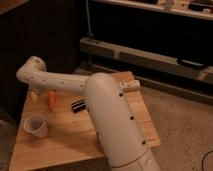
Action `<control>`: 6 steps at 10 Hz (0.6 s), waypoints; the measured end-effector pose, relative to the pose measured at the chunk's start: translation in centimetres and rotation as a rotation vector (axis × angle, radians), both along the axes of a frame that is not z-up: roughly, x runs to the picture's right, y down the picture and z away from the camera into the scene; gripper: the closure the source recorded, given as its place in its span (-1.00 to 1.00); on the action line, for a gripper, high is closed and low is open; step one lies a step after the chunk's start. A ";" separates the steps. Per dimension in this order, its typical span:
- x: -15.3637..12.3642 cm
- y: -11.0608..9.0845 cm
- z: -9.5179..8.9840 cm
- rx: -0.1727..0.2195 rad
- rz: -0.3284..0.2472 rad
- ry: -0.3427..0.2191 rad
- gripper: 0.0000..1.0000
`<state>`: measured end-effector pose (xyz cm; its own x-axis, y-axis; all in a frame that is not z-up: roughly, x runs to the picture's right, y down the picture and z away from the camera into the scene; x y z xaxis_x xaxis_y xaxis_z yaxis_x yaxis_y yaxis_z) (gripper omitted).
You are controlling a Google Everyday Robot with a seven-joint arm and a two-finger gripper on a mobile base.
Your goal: Place the pepper in the ceramic cup
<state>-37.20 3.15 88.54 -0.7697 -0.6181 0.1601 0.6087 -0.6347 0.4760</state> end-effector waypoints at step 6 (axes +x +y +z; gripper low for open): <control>-1.4 4.2 3.4 -0.155 -0.038 0.017 -0.26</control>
<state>-38.57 7.31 91.94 -0.7881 -0.5557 0.2650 0.5949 -0.5768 0.5597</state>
